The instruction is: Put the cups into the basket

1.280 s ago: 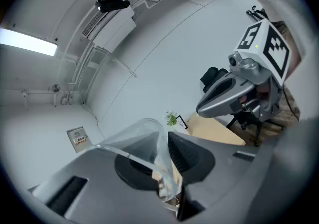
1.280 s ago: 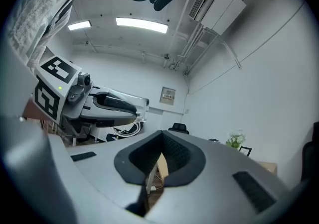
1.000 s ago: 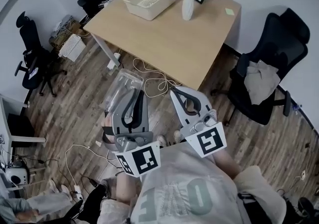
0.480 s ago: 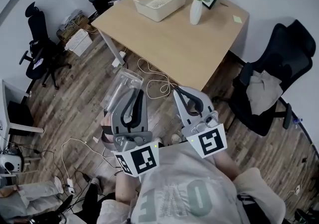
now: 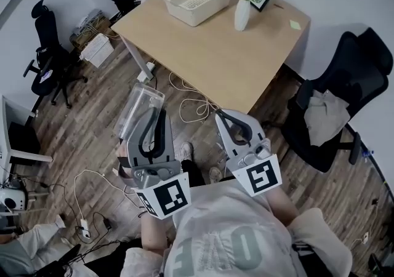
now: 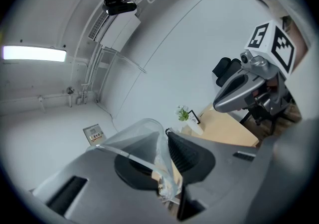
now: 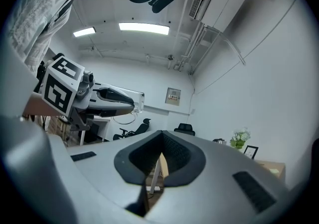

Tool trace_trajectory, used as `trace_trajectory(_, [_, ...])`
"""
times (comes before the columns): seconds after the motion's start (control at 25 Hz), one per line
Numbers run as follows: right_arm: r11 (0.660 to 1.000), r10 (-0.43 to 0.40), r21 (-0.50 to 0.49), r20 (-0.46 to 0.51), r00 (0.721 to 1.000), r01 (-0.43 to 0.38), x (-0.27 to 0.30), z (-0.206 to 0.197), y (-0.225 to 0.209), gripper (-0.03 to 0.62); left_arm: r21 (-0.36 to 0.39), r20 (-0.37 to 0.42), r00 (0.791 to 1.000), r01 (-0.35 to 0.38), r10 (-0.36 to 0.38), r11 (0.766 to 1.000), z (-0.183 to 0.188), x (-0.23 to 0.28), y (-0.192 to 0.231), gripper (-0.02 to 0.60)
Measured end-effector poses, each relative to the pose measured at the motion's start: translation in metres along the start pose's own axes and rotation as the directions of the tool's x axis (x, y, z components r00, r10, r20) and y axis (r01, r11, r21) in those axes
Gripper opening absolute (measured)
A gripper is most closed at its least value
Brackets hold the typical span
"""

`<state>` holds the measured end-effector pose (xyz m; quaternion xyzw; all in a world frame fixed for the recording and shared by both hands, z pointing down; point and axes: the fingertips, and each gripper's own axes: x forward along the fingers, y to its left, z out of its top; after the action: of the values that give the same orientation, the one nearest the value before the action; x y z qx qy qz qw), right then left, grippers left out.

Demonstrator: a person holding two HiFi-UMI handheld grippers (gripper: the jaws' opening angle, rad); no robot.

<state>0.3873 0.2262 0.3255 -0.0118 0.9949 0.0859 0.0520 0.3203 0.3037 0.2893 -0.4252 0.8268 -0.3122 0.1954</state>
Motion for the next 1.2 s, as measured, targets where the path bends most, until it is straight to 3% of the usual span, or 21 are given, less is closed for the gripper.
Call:
trace_trajectory(0.44, [0.999,-0.015,0.028,-0.030,0.999,0.016,0.073,-0.022,-0.009,-0.002,-0.004,0.007,1.000,0.031,-0.031,1.000,-0.048,0.048,0.027,0.071])
trace_trajectory(0.72, [0.999,-0.052,0.000,-0.059,0.997,0.052,0.139,-0.032,-0.017,-0.002,-0.033,0.056,0.996,0.064,-0.062,0.997,-0.090,0.102,0.061,0.071])
trace_trajectory(1.2, [0.993,-0.118,-0.017,-0.039,0.992,0.118,0.234,-0.026,-0.035,-0.002,-0.031,0.148,0.986,0.082,-0.077,0.996,-0.121,0.177,0.122,0.071])
